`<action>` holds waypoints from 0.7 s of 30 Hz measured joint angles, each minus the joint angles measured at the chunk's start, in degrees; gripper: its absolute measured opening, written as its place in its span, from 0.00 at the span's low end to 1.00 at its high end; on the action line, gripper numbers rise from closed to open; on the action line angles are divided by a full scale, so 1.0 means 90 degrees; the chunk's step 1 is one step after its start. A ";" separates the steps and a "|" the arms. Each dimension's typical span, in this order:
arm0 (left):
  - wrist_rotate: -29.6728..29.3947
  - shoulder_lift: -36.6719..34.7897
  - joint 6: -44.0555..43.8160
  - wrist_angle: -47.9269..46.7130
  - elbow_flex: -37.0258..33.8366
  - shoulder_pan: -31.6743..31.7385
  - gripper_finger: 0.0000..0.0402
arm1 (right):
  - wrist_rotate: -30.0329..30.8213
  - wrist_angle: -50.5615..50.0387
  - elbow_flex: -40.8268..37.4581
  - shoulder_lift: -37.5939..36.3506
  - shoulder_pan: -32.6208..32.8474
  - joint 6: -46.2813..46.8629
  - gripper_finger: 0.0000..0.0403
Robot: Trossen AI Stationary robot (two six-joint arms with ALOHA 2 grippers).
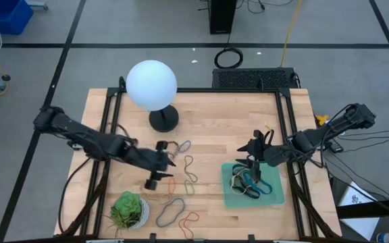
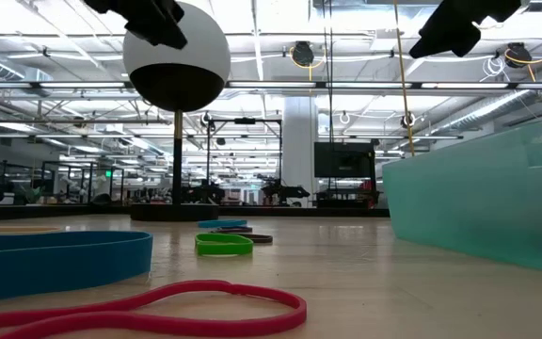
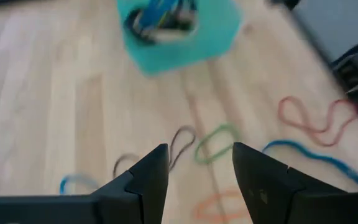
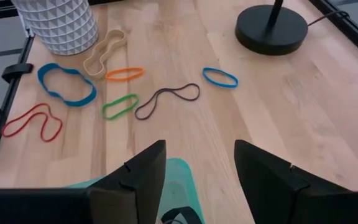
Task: Pick and place rubber bands into bin
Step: Put the brown rubber band into the green bin
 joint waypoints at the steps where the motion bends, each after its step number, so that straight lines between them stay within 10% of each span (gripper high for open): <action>1: -0.0196 0.0232 -0.0186 -0.0385 0.0297 -0.0057 0.46 | 0.0000 -0.0002 0.0000 0.0000 -0.0006 -0.0002 0.46; 9: -0.0705 0.1746 -0.1934 -0.2625 0.2155 -0.0574 0.46 | -0.0007 -0.0002 0.0000 0.0000 -0.0006 -0.0510 0.46; 21: 0.0070 0.3144 -0.5002 -0.3089 0.2325 -0.1022 0.46 | -0.0012 0.0000 0.0000 -0.0001 0.0001 -0.1345 0.45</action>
